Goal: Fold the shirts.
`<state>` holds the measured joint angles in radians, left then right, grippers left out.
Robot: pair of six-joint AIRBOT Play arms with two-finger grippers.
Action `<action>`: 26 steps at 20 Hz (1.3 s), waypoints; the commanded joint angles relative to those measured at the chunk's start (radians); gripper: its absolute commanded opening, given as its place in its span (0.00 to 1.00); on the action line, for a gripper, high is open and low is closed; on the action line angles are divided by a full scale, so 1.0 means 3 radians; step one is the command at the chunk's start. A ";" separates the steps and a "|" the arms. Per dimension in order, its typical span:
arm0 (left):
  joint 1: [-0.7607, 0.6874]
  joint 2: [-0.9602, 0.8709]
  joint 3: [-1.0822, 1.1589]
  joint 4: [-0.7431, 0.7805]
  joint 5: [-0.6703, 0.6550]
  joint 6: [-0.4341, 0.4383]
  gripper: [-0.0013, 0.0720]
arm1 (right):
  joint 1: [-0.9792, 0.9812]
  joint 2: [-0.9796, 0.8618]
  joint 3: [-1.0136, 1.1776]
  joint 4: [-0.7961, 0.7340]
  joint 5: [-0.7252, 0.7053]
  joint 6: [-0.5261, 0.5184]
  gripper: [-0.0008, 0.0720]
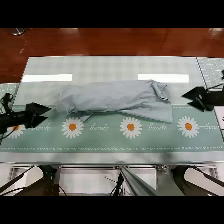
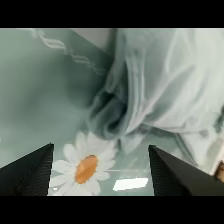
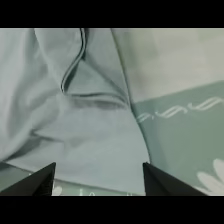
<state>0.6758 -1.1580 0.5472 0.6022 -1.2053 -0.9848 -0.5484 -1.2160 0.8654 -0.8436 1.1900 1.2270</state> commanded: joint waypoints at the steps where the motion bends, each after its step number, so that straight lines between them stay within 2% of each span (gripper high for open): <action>1: -0.0151 -0.0034 -0.0411 -0.0440 0.0289 0.0570 0.98 | -0.0064 0.0300 -0.0790 0.0342 -0.0089 -0.0306 0.86; 3: -0.0367 -0.0057 -0.0411 -0.0520 0.0511 0.0568 0.98 | -0.0064 0.0331 -0.0900 0.0341 -0.0076 -0.0309 0.86; 7: -0.0856 -0.0140 -0.0408 -0.1021 0.0692 0.1058 0.97 | -0.0064 0.0331 -0.0912 0.0340 -0.0029 -0.0299 0.86; 9: -0.1081 -0.0248 -0.0395 -0.1156 0.0692 0.1064 0.96 | -0.0064 0.0331 -0.0912 0.0338 -0.0027 -0.0290 0.86; 10: -0.1138 -0.0292 -0.0354 -0.1144 0.0659 0.1063 0.48 | -0.0065 0.0331 -0.0912 0.0328 -0.0036 -0.0291 0.86; 11: -0.1142 -0.0315 -0.0309 -0.1137 0.0591 0.1072 0.06 | -0.0065 0.0331 -0.0912 0.0287 -0.0071 -0.0281 0.86; 15: -0.1049 -0.0314 -0.0051 -0.1109 0.0202 0.1066 0.04 | -0.0067 0.0329 -0.0912 -0.0057 -0.0271 -0.0065 0.86; 17: -0.1027 -0.0314 0.0047 -0.1110 0.0104 0.1061 0.04 | -0.0067 0.0329 -0.0912 -0.0193 -0.0403 0.0150 0.86; 26: -0.1035 -0.0314 0.0084 -0.1113 0.0080 0.0935 0.04 | 0.0285 -0.0192 -0.0855 0.0048 -0.0587 0.0104 0.86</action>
<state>0.3649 -1.2514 0.5694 0.2691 -1.1755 -0.6888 -0.4919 -1.2194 0.5987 -0.8501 1.0546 1.2617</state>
